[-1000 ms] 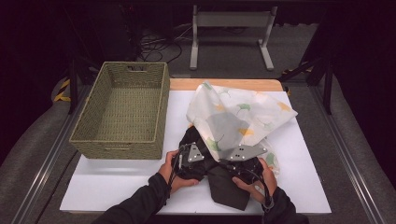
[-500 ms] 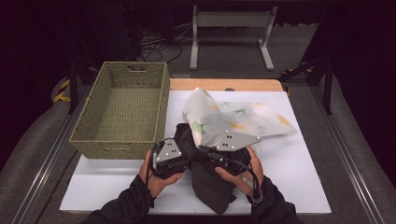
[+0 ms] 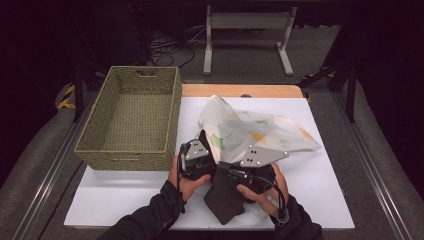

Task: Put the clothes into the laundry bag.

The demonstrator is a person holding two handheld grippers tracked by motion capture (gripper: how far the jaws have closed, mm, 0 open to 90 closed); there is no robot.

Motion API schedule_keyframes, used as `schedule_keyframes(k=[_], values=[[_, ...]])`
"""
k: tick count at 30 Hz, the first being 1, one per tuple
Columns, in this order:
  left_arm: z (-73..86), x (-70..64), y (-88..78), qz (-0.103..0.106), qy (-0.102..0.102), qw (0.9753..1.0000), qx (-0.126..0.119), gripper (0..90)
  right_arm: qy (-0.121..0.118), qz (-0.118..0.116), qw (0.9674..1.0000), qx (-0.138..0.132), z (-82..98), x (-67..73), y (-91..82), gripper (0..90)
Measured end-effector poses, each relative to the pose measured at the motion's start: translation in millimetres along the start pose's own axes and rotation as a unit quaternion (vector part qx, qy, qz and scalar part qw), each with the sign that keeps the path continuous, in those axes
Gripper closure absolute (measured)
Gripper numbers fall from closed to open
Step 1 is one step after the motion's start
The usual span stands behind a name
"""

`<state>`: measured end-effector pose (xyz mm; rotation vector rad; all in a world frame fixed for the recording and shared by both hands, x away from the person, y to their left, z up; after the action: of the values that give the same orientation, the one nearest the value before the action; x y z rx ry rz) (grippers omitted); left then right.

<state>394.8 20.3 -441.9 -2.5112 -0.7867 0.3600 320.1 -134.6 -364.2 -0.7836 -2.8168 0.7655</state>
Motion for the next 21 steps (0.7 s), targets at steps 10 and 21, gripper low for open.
schedule_keyframes(k=[10, 21], values=[[10.7, 10.0, 7.4, 0.0, 0.036, 0.9989, 0.031, 46.6, 0.021, 0.039, 0.9969, 0.064, 58.2, -19.2, -5.3, 90.0], [30.9, -17.9, -64.3, 0.042, 0.113, 0.992, 0.038, 12.5, 0.026, 0.05, 0.9967, 0.058, 62.6, -21.5, -3.4, 90.0]])
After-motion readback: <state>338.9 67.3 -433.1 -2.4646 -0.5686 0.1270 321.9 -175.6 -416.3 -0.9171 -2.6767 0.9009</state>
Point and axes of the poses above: each handheld gripper's, and its own axes: y roughly forward along the jaws, z roughly out of its underside, x roughly to its left, the point moved 3 cm from there along y, roughly forward along the jaws, and after that the axes turned 2 degrees about x, right-handed, at the moved point
